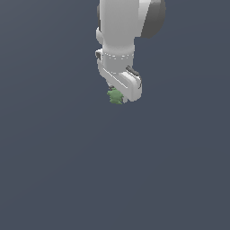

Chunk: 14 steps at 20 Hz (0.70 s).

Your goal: Pick up the object and move it to a goal position.

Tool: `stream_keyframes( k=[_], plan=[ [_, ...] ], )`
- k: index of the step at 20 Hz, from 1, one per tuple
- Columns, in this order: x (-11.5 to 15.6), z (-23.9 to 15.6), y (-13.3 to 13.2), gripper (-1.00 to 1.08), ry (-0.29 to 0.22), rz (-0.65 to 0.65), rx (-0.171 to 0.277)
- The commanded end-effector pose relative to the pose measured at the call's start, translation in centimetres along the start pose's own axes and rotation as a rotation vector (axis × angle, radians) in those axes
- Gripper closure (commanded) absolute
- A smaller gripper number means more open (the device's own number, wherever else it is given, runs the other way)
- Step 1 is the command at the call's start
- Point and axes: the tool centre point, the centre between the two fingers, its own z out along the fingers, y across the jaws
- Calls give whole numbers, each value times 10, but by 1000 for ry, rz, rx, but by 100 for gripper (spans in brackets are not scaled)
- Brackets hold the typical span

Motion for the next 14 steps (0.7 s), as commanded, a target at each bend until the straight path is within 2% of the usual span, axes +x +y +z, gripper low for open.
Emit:
stream_keyframes(
  k=[1,14],
  plan=[
    [-11,-24,10,108,1,0,0],
    [-67,-141,53,108,4,1,-2]
  ],
)
